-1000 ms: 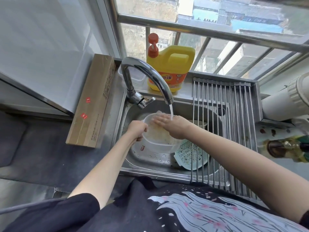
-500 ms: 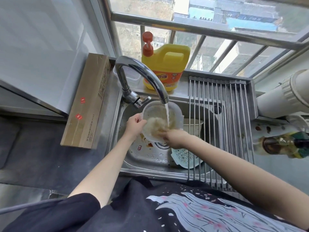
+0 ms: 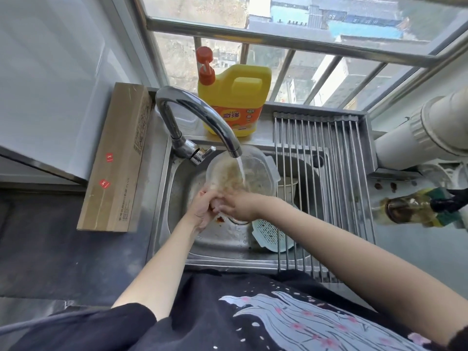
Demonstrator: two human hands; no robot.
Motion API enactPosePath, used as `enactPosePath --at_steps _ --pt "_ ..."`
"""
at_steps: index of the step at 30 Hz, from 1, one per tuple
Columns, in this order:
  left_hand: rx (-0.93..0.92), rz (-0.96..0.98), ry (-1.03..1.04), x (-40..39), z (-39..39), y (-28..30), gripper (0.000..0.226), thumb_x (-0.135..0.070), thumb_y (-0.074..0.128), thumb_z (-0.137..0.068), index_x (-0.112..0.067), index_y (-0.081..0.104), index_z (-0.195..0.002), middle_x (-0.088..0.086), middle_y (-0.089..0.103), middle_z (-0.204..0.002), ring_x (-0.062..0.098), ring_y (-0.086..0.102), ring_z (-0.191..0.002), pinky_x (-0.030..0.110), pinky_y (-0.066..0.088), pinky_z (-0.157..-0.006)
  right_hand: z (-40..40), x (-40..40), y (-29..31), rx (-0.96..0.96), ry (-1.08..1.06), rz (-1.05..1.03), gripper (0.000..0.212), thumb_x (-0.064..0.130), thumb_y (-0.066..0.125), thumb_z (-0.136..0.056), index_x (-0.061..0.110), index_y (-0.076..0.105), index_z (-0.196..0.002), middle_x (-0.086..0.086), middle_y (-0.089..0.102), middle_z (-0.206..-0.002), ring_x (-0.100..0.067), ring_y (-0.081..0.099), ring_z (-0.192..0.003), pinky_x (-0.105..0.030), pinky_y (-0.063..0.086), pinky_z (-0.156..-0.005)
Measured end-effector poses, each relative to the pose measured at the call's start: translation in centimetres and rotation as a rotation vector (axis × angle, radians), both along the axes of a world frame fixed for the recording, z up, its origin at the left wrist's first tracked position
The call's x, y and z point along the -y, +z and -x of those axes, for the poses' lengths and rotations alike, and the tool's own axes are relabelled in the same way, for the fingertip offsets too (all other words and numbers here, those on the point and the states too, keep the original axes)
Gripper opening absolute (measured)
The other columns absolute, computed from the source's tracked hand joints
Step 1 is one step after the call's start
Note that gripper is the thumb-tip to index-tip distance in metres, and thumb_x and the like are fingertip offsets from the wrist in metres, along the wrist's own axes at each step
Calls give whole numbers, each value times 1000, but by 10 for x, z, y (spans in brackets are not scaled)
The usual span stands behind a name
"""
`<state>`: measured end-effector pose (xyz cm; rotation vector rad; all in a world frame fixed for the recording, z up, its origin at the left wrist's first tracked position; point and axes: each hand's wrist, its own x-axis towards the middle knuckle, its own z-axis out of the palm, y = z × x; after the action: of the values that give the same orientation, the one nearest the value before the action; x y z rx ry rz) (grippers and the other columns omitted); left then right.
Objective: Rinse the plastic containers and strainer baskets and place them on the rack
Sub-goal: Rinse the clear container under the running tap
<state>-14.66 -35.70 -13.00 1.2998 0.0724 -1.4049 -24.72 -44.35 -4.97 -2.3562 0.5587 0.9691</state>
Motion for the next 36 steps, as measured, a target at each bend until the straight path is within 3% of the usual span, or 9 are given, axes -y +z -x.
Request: enactPosePath --at_steps 2,4,8,12,17,22,26,32,36 --pt "-33 -1 24 -4 3 -3 39 12 44 -84 -11 43 -53 -3 43 -33 7 35 -27 12 30 -32 -4 14 7 23 -8 131 49 28 30 -102 16 28 -149 -12 32 -153 -29 32 -139 -41 25 -112" --pt "-35 -26 69 -6 4 -8 37 9 48 -83 -12 46 -53 -3 39 -33 8 32 -28 12 29 -34 -10 13 3 38 26 358 54 18 32 -99 12 20 -151 -15 23 -156 -32 17 -145 -47 10 -117" --pt "-77 -44 81 -7 6 -4 43 9 42 -86 -12 53 -50 -3 40 -34 6 31 -27 9 27 -32 -13 12 3 -122 150 170 58 15 33 -99 15 13 -153 -10 12 -160 -31 13 -146 -51 13 -116" --pt "1 -140 55 -4 7 4 38 6 42 -86 -17 42 -55 -7 30 -30 5 25 -24 9 20 -30 -8 22 -16 -119 239 395 56 23 40 -96 19 25 -150 -8 17 -159 -29 15 -146 -57 1 -116" --pt "177 -239 -91 -4 5 19 28 6 44 -81 -16 35 -66 -4 29 -34 8 23 -23 7 21 -33 6 31 -35 -125 98 219 60 24 44 -97 17 21 -151 -10 14 -159 -28 16 -146 -47 16 -118" --pt "563 -299 -110 0 3 28 24 -5 53 -64 -14 34 -53 2 33 -52 19 28 -48 26 20 -47 15 12 -33 -58 210 29 59 15 32 -100 21 7 -154 -4 3 -161 -24 3 -148 -43 4 -119" --pt "930 -355 -183 -3 0 30 25 -1 51 -74 -10 35 -58 4 33 -56 20 28 -55 32 17 -49 23 19 -51 41 -10 296 68 12 33 -96 8 -3 -153 -17 34 -152 -26 26 -143 -39 2 -120" --pt "1457 -217 -212 -12 -4 46 35 3 45 -76 -15 25 -54 3 23 -49 20 22 -46 29 12 -47 30 6 -52 95 26 83 45 39 28 -102 25 40 -144 -1 44 -148 -17 29 -142 -39 -1 -120" --pt "2050 -14 -583 -21 -9 50 26 -3 56 -73 -16 47 -53 0 44 -43 17 41 -32 16 23 -36 32 -15 -60 206 -266 -91 38 21 39 -99 23 53 -135 -2 43 -148 -22 38 -137 -40 10 -118"
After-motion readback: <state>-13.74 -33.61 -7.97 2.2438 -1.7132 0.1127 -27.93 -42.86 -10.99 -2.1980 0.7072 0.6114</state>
